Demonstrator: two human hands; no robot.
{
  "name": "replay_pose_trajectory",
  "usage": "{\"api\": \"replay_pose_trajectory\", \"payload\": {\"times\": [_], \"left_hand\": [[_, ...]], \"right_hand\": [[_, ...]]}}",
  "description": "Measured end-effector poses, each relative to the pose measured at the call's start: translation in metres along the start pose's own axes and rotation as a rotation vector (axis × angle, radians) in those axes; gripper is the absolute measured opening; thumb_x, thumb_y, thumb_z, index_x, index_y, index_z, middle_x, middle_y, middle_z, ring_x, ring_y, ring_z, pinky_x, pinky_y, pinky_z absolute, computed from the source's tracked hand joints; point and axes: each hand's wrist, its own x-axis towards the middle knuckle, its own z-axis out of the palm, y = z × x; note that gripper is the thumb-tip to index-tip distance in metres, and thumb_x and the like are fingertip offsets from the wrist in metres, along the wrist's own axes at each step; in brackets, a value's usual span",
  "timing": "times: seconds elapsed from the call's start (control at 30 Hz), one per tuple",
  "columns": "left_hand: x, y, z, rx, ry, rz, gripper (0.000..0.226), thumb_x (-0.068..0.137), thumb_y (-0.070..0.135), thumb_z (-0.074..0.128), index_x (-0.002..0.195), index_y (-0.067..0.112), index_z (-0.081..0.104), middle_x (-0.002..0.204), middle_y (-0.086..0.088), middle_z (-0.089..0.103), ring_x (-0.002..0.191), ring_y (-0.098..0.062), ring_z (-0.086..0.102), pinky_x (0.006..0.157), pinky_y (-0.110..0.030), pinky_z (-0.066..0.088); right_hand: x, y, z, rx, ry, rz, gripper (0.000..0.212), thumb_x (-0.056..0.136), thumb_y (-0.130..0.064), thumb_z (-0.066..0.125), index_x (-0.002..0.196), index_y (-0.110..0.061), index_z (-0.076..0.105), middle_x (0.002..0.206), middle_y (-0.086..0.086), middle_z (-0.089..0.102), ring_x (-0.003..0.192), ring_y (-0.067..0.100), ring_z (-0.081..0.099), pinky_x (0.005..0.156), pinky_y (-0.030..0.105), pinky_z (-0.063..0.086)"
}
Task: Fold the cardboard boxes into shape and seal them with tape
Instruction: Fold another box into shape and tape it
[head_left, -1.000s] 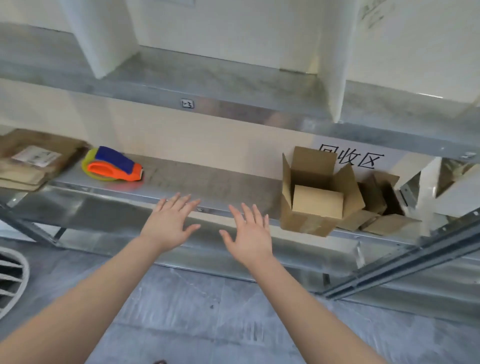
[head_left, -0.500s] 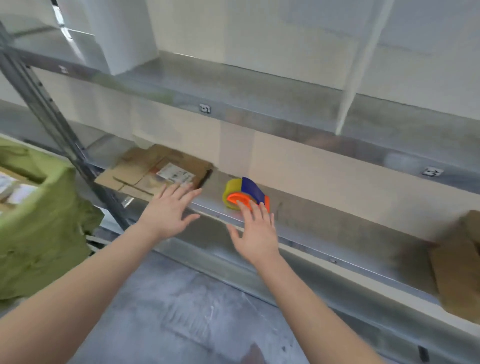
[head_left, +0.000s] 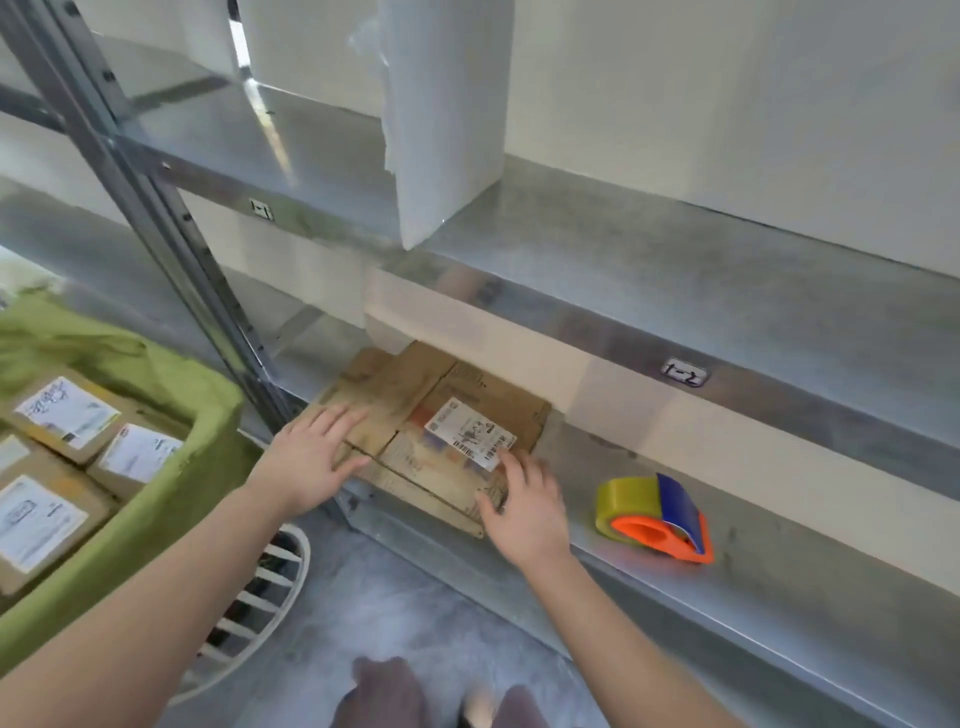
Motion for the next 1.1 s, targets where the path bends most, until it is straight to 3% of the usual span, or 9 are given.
{"api": "replay_pose_trajectory", "payload": {"times": [0.17,0.3,0.37,0.47,0.57,0.77,0.9,1.1], "left_hand": [[0.046,-0.036,0.013,-0.108,-0.124,-0.042,0.068,0.092,0.065,0.029,0.151,0.035,0.015,0.159,0.001,0.02,0.144,-0.022,0.022,0.115,-0.043,0.027],[0.093,-0.054,0.019,-0.299,-0.205,-0.068,0.071,0.091,0.062,0.038,0.151,0.029,0.021,0.152,-0.012,0.032,0.136,-0.03,0.035,0.112,-0.044,0.031],[0.114,-0.059,0.018,-0.379,-0.244,-0.074,0.073,0.09,0.06,0.047,0.15,0.029,0.021,0.15,-0.016,0.035,0.134,-0.034,0.037,0.112,-0.043,0.031],[0.134,-0.061,0.017,-0.504,-0.286,-0.083,0.075,0.087,0.052,0.06,0.148,0.03,0.024,0.149,-0.015,0.036,0.131,-0.036,0.041,0.108,-0.043,0.035],[0.142,-0.061,0.02,-0.67,-0.362,-0.068,0.073,0.084,0.037,0.071,0.144,0.031,0.031,0.147,-0.011,0.037,0.13,-0.034,0.042,0.106,-0.042,0.035],[0.151,-0.069,0.014,-0.863,-0.404,0.015,0.072,0.079,0.011,0.077,0.138,0.032,0.041,0.144,-0.001,0.042,0.133,-0.023,0.039,0.11,-0.035,0.031],[0.144,-0.071,-0.001,-0.895,-0.42,0.117,0.074,0.077,0.014,0.079,0.135,0.039,0.042,0.142,0.008,0.043,0.133,-0.015,0.038,0.114,-0.037,0.029],[0.124,-0.049,-0.03,-1.006,-0.412,0.16,0.072,0.074,0.016,0.082,0.131,0.046,0.049,0.135,0.021,0.047,0.129,-0.008,0.043,0.114,-0.037,0.031]], "right_hand": [[0.023,-0.009,0.025,0.075,-0.006,0.257,0.073,0.088,-0.063,0.047,0.15,-0.037,0.019,0.15,0.004,0.033,0.136,0.029,0.029,0.108,0.045,0.035],[0.039,-0.014,0.037,0.227,0.06,0.438,0.104,0.067,-0.088,0.028,0.151,-0.029,0.022,0.144,0.01,0.044,0.13,0.034,0.039,0.106,0.043,0.035],[0.047,-0.011,0.041,0.274,0.096,0.482,0.11,0.063,-0.091,0.036,0.152,-0.027,0.023,0.14,0.01,0.048,0.128,0.033,0.044,0.104,0.042,0.038],[0.054,-0.016,0.036,0.405,0.138,0.498,0.091,0.077,-0.057,0.069,0.15,-0.018,0.03,0.137,0.008,0.053,0.125,0.03,0.051,0.097,0.035,0.043],[0.058,-0.017,0.039,0.467,0.169,0.522,0.083,0.076,-0.033,0.081,0.146,-0.02,0.039,0.134,0.008,0.056,0.123,0.028,0.053,0.095,0.032,0.045],[0.058,-0.024,0.032,0.529,0.239,0.561,0.071,0.073,-0.022,0.082,0.138,-0.025,0.051,0.123,0.008,0.057,0.113,0.024,0.057,0.097,0.029,0.044],[0.046,-0.028,0.008,0.552,0.304,0.518,0.075,0.071,-0.016,0.082,0.138,-0.03,0.05,0.116,0.004,0.052,0.104,0.018,0.054,0.085,0.019,0.037],[0.011,-0.021,-0.037,0.547,0.368,0.433,0.078,0.075,-0.018,0.08,0.142,-0.032,0.044,0.12,0.002,0.048,0.1,0.011,0.049,0.086,0.018,0.035]]}}
